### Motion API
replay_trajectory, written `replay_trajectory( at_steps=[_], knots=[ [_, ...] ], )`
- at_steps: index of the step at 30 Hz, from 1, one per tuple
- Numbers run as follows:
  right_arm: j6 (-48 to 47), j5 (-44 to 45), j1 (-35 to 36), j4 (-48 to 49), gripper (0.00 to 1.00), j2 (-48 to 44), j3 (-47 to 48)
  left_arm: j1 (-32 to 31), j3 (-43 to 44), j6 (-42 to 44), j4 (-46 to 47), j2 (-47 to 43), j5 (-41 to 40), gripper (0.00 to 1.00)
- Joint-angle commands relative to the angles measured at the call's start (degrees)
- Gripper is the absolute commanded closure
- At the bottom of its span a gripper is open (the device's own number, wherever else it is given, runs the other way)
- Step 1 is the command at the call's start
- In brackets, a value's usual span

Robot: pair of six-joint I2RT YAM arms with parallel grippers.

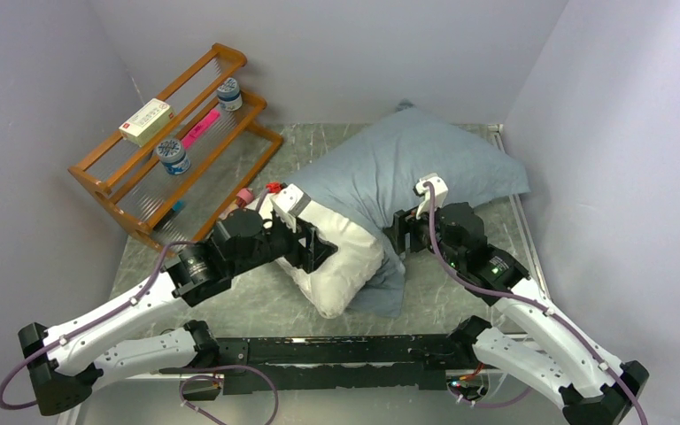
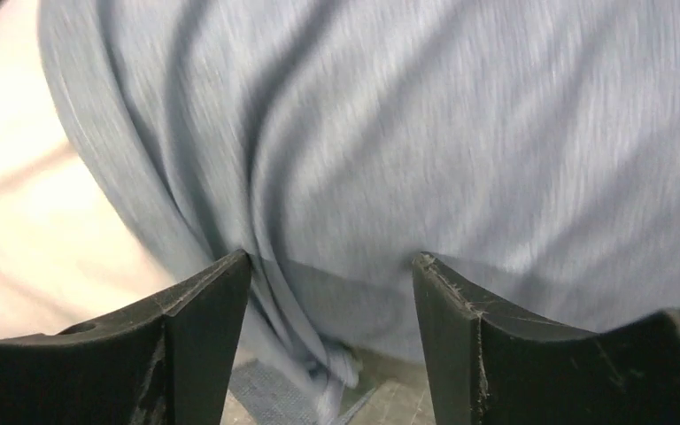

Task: Remove the pillowcase from the pillow
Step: Remove the pillow from the pillowcase.

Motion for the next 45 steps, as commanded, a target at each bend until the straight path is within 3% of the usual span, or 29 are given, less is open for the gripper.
replay_trajectory(
  at_steps=[1,7,13,17,23,28,34,42,45],
  knots=[
    [-2.29,-3.19,-0.12,0.58,0.29,-0.29,3.45,0.13,3.42,0.89,1.82,0.21,-0.01,0.23],
    [-3.46,-4.39,-0.14,1.53,0.22,-0.12,4.84,1.91,5.56,0.8,-3.02,1.53,-5.78,0.11],
    [-4.78,-8.09,-0.13,3.04,0.16,2.03,7.02,9.9,5.77,1.15,-5.68,3.71,-7.21,0.06],
    [-5.82,-9.06,-0.12,3.97,0.13,4.45,9.14,19.27,6.02,1.63,-6.13,6.48,-0.4,0.05],
    [-7.14,-11.02,-0.12,5.25,0.1,8.92,11.85,34.71,7.41,2.12,-5.93,10.79,15.91,0.05],
    [-7.5,-13.86,0.07,7.2,0.08,12.93,13.95,42.57,7.39,2.82,-4.22,15.81,29.39,0.06],
    [-8.11,-15.08,1.53,9.28,0.06,17.54,16.92,44.37,7.78,5.9,-4.85,22.31,40.24,0.07],
    [-12.1,-9.09,7.47,9.28,0.05,26.62,24.55,44.24,2.46,7.78,-4.19,22.13,42.32,0.11],
    [-13.36,-6.66,9.87,8.48,0.05,31.25,28.16,43.75,-0.57,6.75,-2.04,21.34,44.57,0.2]
  ],
)
